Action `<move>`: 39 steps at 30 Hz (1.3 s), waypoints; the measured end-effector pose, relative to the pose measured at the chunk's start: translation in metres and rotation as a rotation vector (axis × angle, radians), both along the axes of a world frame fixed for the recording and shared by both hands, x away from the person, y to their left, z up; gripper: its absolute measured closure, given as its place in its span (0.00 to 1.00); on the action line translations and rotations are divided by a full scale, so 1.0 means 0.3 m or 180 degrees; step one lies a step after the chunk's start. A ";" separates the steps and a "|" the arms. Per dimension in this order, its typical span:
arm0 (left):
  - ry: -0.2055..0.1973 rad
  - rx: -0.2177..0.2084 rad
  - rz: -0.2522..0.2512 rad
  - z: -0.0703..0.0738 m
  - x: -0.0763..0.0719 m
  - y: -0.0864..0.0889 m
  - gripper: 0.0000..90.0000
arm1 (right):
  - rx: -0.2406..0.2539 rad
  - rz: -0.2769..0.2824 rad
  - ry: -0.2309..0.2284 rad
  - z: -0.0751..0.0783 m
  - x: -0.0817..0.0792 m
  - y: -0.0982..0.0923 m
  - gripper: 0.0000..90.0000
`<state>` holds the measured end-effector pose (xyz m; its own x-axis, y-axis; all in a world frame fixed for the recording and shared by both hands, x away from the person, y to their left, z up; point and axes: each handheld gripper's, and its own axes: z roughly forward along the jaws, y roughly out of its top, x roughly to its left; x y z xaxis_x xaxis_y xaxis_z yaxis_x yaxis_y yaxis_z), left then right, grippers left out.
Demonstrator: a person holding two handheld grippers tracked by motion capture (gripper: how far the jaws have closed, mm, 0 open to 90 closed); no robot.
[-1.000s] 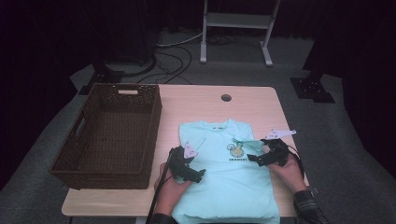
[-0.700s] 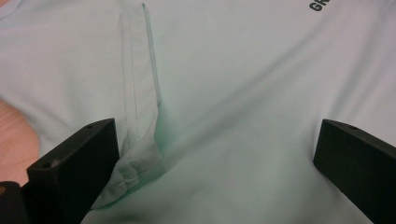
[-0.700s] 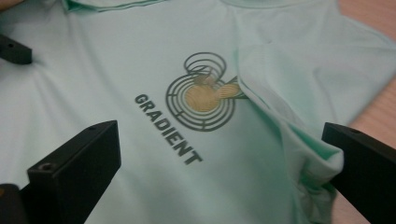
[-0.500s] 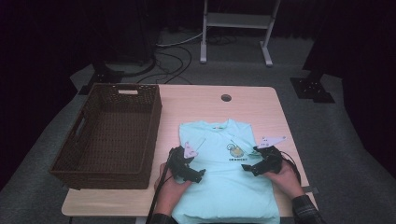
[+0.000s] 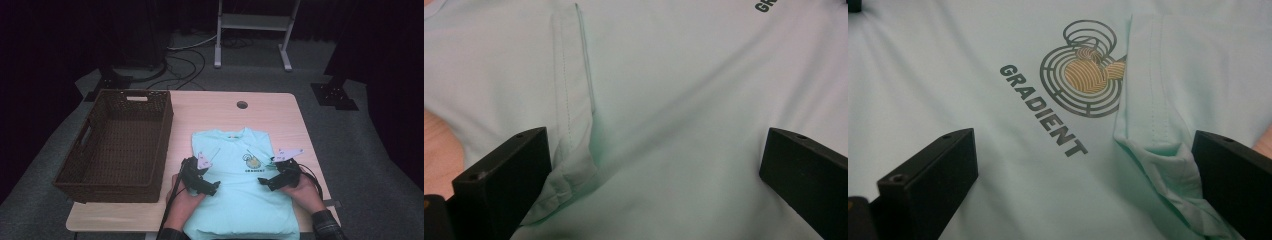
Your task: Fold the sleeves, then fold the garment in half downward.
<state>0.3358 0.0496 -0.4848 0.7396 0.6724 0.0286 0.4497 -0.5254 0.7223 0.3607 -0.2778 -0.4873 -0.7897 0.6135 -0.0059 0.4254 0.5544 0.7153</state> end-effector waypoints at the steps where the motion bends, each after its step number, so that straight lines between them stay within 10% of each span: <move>1: 0.0001 0.0004 -0.0007 0.000 0.000 -0.001 0.00 | 0.0002 -0.0002 0.0001 0.000 -0.001 0.000 0.00; 39: 0.0006 0.0007 -0.0226 -0.003 -0.224 -0.140 0.00 | 0.0008 -0.0058 0.0021 -0.003 -0.231 -0.140 0.00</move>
<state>0.2687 0.0077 -0.4856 0.7855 0.6182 0.0285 0.4127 -0.5575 0.7203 0.2912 -0.3197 -0.4883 -0.7783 0.6279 0.0008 0.4401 0.5447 0.7139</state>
